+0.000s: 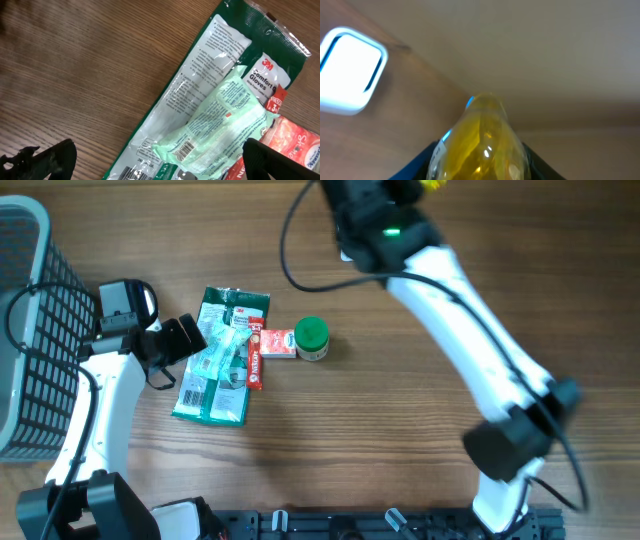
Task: Scan the item barcode
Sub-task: 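Set the oil bottle down at the right side of the table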
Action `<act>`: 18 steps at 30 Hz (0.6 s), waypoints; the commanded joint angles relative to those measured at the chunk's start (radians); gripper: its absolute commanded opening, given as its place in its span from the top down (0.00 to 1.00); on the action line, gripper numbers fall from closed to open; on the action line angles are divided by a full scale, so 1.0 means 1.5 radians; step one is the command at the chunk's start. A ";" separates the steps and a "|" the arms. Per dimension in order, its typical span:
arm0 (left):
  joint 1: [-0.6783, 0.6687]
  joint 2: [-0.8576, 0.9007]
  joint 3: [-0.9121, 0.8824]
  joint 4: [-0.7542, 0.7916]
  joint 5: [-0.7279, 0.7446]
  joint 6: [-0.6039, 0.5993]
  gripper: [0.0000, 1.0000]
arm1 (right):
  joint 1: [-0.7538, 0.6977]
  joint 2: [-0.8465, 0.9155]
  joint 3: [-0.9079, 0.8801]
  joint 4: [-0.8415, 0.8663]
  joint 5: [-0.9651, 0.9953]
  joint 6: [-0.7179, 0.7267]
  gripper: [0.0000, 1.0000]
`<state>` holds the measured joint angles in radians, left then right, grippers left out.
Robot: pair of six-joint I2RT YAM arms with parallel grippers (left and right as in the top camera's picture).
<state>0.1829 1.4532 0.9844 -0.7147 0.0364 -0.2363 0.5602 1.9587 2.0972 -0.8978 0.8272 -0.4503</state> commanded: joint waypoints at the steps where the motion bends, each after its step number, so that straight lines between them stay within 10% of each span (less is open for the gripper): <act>1: -0.002 0.003 -0.003 0.001 0.005 0.013 0.00 | -0.083 -0.039 0.003 -0.143 -0.269 0.220 0.86; 8: -0.002 0.003 -0.003 0.001 0.005 0.013 0.00 | -0.311 -0.021 -0.035 -0.344 -0.570 0.325 0.86; 18: -0.002 0.003 -0.003 0.001 0.005 0.013 0.00 | -0.470 -0.021 -0.332 -0.131 -0.598 0.318 0.87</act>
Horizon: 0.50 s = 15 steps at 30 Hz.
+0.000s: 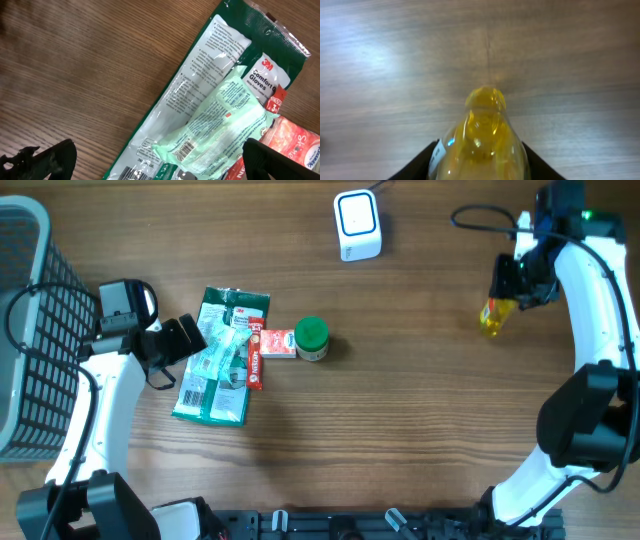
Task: Scan the item barcode
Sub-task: 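Set the oil bottle down at the right side of the table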
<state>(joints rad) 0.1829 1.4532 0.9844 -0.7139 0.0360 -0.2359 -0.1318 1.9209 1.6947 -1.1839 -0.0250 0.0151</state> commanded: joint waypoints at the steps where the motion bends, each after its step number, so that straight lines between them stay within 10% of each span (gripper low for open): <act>1: -0.002 0.003 -0.003 0.000 0.005 0.013 0.00 | -0.010 0.004 -0.077 0.076 -0.029 0.008 0.87; 5: -0.002 0.003 -0.003 0.000 0.005 0.013 0.00 | -0.010 0.004 -0.103 0.118 -0.029 0.007 0.74; 9: -0.002 0.003 -0.003 0.000 0.005 0.013 0.00 | -0.011 0.004 -0.103 0.111 -0.014 0.007 0.20; 15: -0.002 0.003 -0.003 0.000 0.005 0.013 0.00 | -0.011 -0.011 -0.071 0.092 -0.010 0.007 0.11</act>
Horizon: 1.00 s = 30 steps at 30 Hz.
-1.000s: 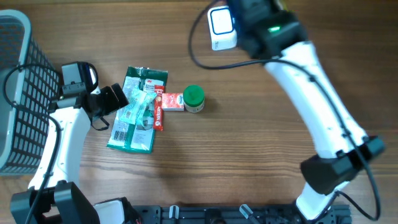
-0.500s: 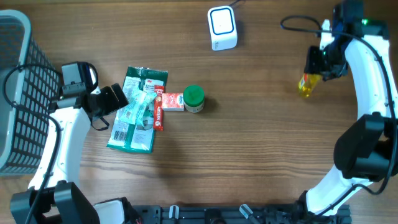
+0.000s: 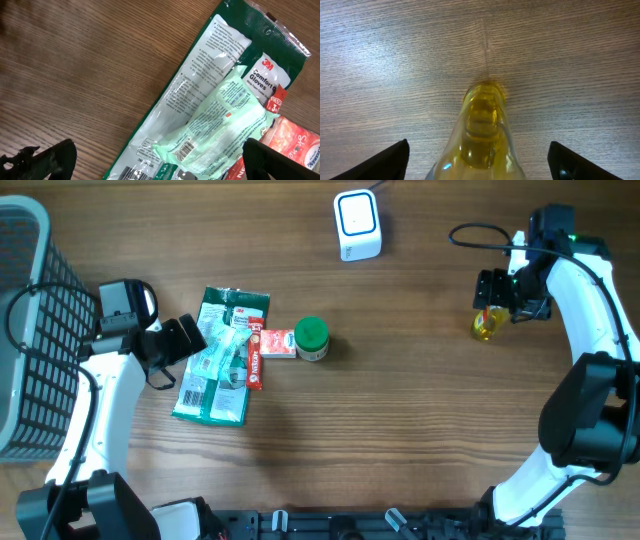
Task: Scan the item barcode
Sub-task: 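Set the oil bottle down at the right side of the table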
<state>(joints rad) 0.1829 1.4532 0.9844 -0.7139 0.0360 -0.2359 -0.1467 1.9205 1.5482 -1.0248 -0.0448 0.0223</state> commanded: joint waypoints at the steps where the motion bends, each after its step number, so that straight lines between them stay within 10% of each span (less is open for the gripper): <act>1: -0.002 0.003 -0.003 0.000 0.005 0.013 0.00 | -0.001 -0.020 0.050 -0.027 0.016 0.003 0.10; 17: -0.002 0.003 -0.003 0.000 0.005 0.013 0.00 | 0.139 -0.149 0.182 -0.220 -0.188 0.122 0.15; 30: -0.002 0.003 -0.003 0.000 0.005 0.013 0.00 | 0.528 -0.124 -0.024 0.137 0.058 0.275 0.00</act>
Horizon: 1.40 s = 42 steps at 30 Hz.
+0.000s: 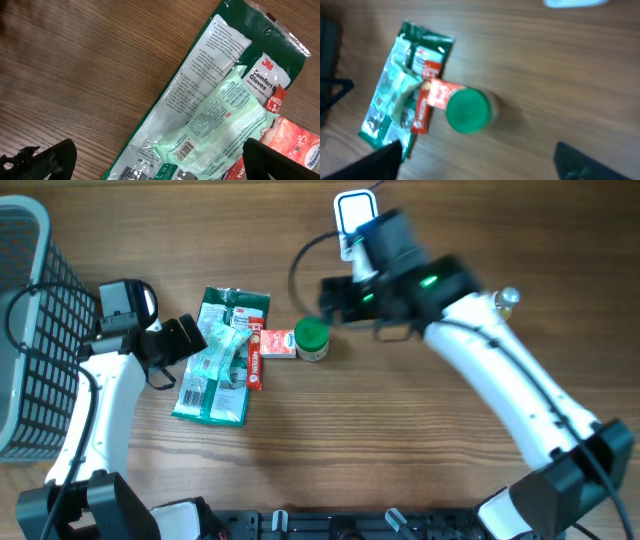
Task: Scan the item barcode
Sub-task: 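Set the oil bottle down at the right side of the table, then reach right gripper to the green-lid jar and grasp it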
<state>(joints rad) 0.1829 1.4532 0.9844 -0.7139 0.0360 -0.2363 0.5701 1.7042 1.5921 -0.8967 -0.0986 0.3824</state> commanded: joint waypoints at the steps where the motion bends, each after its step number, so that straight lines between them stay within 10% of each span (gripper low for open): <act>1: -0.002 0.003 -0.003 0.000 0.005 0.013 0.00 | 0.070 0.027 -0.075 0.080 0.114 0.043 0.00; 42: -0.002 0.003 -0.003 0.000 0.005 0.013 0.00 | 0.143 0.085 -0.104 0.206 0.246 0.006 0.00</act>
<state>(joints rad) 0.1829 1.4532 0.9844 -0.7139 0.0360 -0.2359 0.7918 1.8832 1.4155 -0.5896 0.2306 0.3988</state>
